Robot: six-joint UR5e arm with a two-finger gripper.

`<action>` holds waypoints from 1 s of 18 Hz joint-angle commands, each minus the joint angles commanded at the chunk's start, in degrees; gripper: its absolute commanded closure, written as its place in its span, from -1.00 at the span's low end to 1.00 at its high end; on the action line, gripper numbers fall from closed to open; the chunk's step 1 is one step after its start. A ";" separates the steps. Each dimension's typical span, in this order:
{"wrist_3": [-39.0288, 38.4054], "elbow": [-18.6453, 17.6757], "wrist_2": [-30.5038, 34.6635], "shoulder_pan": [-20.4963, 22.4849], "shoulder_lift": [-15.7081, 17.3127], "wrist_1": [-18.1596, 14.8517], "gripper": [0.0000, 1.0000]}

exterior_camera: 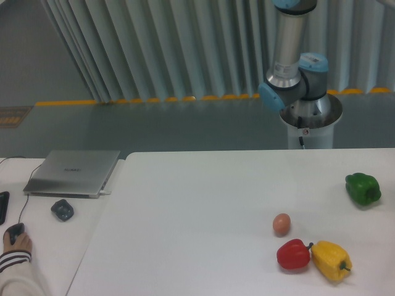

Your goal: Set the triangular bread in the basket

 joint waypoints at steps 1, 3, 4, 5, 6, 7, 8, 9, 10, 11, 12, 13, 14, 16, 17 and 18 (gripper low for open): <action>0.00 0.00 0.00 -0.97 0.18 -0.09 -1.00; 0.00 0.00 0.09 -2.38 1.23 -1.23 -1.00; 0.00 0.17 1.31 -2.65 1.23 -2.10 -1.00; 0.00 0.26 2.71 -3.00 1.32 -3.07 -1.00; -0.09 0.70 3.69 -4.13 1.32 -4.91 -1.00; -0.78 0.70 3.96 -4.93 1.50 -7.62 -1.00; -1.92 0.70 4.05 -5.11 1.58 -8.69 -1.00; -4.02 0.96 4.05 -6.42 1.58 -9.92 -1.00; -4.83 1.05 4.22 -7.04 1.58 -10.46 -1.00; -5.01 1.05 4.40 -7.04 1.50 -10.81 -1.00; -5.01 1.05 4.40 -7.04 1.41 -10.99 -1.00; -4.92 1.05 4.40 -7.13 1.41 -10.99 -1.00; -4.75 1.05 4.22 -7.04 1.41 -10.99 -1.00; -4.48 1.05 4.22 -7.04 1.32 -11.08 -1.00; -4.40 1.05 4.14 -7.04 1.15 -11.08 -1.00; -4.39 0.97 4.14 -7.04 1.15 -11.08 -1.00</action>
